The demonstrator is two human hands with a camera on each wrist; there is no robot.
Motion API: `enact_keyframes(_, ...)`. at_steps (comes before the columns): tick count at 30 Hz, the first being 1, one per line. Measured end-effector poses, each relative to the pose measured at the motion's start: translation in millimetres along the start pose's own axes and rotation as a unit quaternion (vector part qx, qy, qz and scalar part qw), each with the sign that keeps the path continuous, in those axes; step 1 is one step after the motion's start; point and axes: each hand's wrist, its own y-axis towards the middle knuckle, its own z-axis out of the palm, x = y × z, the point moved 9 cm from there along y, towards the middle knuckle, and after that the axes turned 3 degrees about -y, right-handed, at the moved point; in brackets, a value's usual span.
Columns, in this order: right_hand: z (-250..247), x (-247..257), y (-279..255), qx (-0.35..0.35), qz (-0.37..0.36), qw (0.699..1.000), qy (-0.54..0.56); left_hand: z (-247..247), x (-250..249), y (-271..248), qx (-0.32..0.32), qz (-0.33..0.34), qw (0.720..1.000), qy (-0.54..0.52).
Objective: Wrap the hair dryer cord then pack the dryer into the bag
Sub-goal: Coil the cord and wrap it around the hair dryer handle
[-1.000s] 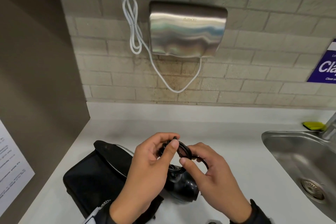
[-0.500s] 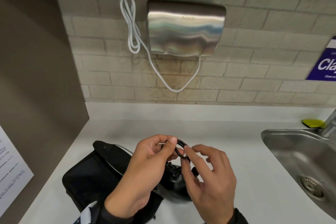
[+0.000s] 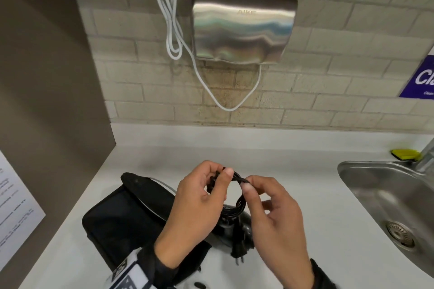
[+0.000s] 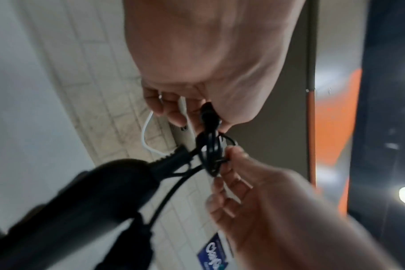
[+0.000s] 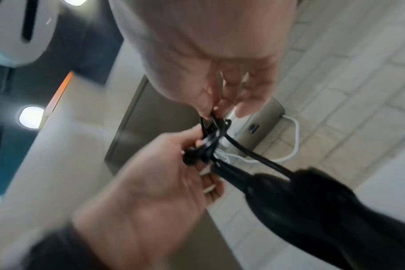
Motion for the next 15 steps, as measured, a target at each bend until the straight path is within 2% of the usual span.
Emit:
enact_keyframes(3, 3, -5, 3, 0.097, 0.105, 0.984, 0.107, -2, 1, 0, -0.018, 0.053, 0.997, 0.046)
enact_keyframes(5, 1, -5, 5, 0.136, 0.143, 0.972, 0.130, -1, 6, -1, -0.022, 0.066, 0.995, 0.073)
enact_keyframes(11, -6, 0, 8, 0.211, 0.130, 0.966, 0.070, 12, -2, -10, -0.013, 0.108, 0.983, 0.149)
enact_keyframes(15, -6, 2, 2, 0.278, 0.113, 0.948, 0.105, 13, -3, -9, -0.012, 0.115, 0.981, 0.155)
